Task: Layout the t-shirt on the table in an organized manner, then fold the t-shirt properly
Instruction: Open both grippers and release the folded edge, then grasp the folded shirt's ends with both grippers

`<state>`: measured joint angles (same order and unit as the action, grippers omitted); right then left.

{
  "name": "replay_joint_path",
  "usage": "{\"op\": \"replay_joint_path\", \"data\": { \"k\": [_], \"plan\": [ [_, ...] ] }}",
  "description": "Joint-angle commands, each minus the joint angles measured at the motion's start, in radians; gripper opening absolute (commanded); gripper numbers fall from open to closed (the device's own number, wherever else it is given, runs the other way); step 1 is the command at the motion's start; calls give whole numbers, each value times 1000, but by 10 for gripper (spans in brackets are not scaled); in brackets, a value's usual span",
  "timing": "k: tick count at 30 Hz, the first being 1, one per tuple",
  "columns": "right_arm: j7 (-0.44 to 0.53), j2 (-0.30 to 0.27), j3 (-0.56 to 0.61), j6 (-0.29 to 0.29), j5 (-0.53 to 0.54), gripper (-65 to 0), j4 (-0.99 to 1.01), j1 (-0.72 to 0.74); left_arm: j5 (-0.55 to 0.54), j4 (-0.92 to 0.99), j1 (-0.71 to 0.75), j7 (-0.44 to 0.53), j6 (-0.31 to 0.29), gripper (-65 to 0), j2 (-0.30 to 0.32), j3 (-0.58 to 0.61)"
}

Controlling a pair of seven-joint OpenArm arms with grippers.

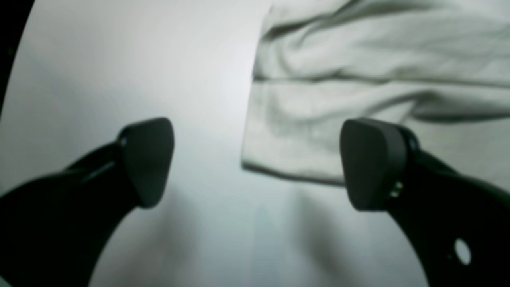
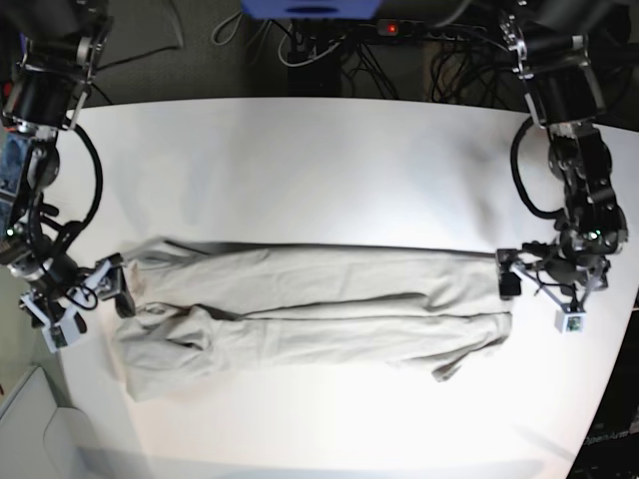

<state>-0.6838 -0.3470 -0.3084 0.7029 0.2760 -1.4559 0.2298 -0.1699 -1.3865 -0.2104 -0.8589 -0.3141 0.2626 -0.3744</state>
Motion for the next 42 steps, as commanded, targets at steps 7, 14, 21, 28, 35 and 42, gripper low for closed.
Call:
{"op": "replay_joint_path", "data": {
  "k": [7,14,21,28,35,42],
  "plan": [
    [26,7,-87,-5,15,-102,-19,-31,-12,129,-13,42,-1,0,10,-1],
    [26,4,-90,-5,15,-102,-19,-94,-12,353,-59,165,0,0,7,7],
    [26,9,-90,-5,15,-102,-18,-128,-12,430,-93,208,0,0,5,7],
    [28,7,-91,-5,15,-104,17,-145,-12,424,-94,215,-10,0,-19,19],
    [28,6,-91,-5,15,-103,21,-188,-13,430,-133,215,-3,-422,-21,99],
    [85,9,-91,-5,15,-103,33,-220,-21,416,-140,206,-1,-495,-21,101]
  ]
}}
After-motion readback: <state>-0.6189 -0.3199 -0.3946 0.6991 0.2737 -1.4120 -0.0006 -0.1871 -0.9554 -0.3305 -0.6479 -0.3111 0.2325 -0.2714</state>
